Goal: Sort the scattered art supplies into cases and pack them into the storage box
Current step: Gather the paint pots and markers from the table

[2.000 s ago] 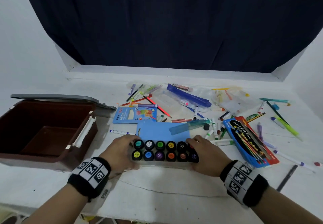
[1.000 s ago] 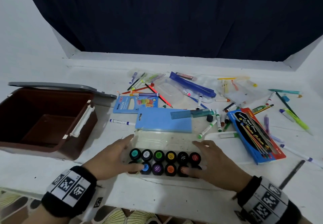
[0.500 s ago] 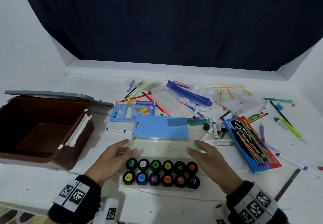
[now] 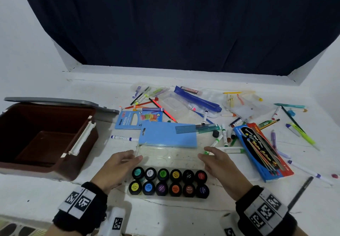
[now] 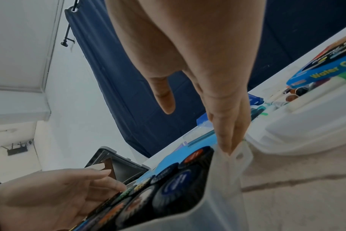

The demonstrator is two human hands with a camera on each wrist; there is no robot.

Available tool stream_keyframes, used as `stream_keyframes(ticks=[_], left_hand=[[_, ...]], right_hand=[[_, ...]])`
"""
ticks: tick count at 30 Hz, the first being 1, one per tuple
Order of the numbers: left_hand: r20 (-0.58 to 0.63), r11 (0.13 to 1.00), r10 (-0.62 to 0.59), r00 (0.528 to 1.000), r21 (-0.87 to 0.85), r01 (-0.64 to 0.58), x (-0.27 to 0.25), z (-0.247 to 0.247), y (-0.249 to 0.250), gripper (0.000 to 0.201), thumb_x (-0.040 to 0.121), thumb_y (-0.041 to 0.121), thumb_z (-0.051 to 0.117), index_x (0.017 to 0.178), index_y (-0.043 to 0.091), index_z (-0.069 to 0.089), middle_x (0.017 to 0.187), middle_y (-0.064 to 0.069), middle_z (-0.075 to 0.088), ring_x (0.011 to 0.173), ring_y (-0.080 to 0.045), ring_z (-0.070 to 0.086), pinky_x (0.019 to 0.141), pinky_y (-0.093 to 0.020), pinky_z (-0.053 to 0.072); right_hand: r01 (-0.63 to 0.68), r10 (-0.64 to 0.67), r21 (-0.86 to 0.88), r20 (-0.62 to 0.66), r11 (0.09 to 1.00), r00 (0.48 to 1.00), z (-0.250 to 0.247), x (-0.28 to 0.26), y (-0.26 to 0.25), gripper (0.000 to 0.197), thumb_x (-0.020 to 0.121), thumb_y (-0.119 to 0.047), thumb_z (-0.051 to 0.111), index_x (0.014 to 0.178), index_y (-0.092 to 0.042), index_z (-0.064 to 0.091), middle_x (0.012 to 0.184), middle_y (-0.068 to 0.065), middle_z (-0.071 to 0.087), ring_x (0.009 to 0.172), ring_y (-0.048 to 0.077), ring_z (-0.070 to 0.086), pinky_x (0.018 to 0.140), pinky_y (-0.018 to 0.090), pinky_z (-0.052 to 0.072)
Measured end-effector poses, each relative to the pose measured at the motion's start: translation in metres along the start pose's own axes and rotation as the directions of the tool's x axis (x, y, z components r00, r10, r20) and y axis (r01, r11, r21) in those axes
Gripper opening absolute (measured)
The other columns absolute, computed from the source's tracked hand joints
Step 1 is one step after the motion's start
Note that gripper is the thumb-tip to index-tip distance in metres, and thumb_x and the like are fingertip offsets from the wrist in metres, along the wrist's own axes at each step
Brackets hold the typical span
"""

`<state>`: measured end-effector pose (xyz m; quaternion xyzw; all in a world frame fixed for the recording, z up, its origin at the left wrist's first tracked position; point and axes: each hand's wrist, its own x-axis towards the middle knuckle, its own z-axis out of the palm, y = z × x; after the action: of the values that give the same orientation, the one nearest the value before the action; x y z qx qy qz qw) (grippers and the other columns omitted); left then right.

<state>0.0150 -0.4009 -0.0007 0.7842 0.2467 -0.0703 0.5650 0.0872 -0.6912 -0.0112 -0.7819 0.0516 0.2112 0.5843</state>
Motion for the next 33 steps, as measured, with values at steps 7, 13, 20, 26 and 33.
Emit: stream_keyframes(ticks=[7, 13, 20, 26, 33], left_hand=[[-0.030, 0.999, -0.024, 0.999, -0.043, 0.023, -0.007, 0.000, 0.002, 0.029, 0.092, 0.034, 0.068, 0.118, 0.023, 0.062, 0.109, 0.009, 0.063, 0.101, -0.007, 0.060, 0.073, -0.027, 0.049], [-0.052, 0.995, 0.018, 0.998, -0.096, -0.023, -0.020, -0.004, 0.003, 0.040, 0.088, 0.044, 0.067, 0.124, 0.026, 0.063, 0.116, 0.019, 0.061, 0.107, -0.002, 0.058, 0.082, -0.028, 0.049], [-0.117, 0.983, 0.123, 0.985, -0.124, -0.137, -0.041, -0.014, -0.018, 0.036, 0.091, 0.046, 0.058, 0.108, 0.020, 0.077, 0.112, 0.013, 0.073, 0.112, 0.002, 0.060, 0.079, -0.012, 0.041], [-0.081, 0.990, 0.138, 0.987, -0.033, -0.141, -0.055, -0.015, -0.024, 0.034, 0.094, 0.045, 0.054, 0.090, 0.026, 0.081, 0.094, 0.022, 0.075, 0.097, 0.014, 0.061, 0.083, -0.010, 0.040], [-0.100, 0.894, 0.283, 0.954, 0.389, -0.225, -0.054, -0.017, -0.037, 0.010, 0.086, 0.057, 0.066, 0.088, 0.051, 0.074, 0.092, 0.037, 0.069, 0.099, 0.004, 0.065, 0.098, -0.040, 0.048]], right_hand=[[0.029, -0.029, -0.012, -0.015, 1.000, 0.999, 0.002, -0.005, 0.001, 0.029, 0.089, -0.040, 0.066, 0.116, -0.034, 0.060, 0.094, -0.001, 0.054, 0.081, 0.013, 0.051, 0.074, 0.030, 0.043], [0.150, -0.144, 0.068, -0.089, 0.986, 0.986, -0.003, -0.024, -0.004, 0.008, 0.092, -0.034, 0.064, 0.100, -0.036, 0.062, 0.099, 0.002, 0.066, 0.080, 0.026, 0.063, 0.086, 0.046, 0.056], [0.193, -0.183, 0.063, -0.141, 0.979, 0.973, -0.008, -0.046, 0.004, 0.013, 0.098, -0.026, 0.058, 0.090, -0.020, 0.066, 0.085, 0.003, 0.075, 0.090, 0.019, 0.073, 0.088, 0.043, 0.058], [0.223, -0.246, -0.168, -0.133, 0.960, 0.960, -0.012, -0.053, 0.009, 0.012, 0.094, -0.026, 0.063, 0.084, -0.020, 0.064, 0.072, -0.005, 0.075, 0.073, 0.012, 0.072, 0.083, 0.047, 0.057], [0.226, -0.275, -0.311, -0.123, 0.923, 0.954, -0.012, -0.056, 0.009, 0.016, 0.088, -0.029, 0.072, 0.091, -0.030, 0.057, 0.074, -0.010, 0.074, 0.063, 0.003, 0.066, 0.062, 0.026, 0.053]])
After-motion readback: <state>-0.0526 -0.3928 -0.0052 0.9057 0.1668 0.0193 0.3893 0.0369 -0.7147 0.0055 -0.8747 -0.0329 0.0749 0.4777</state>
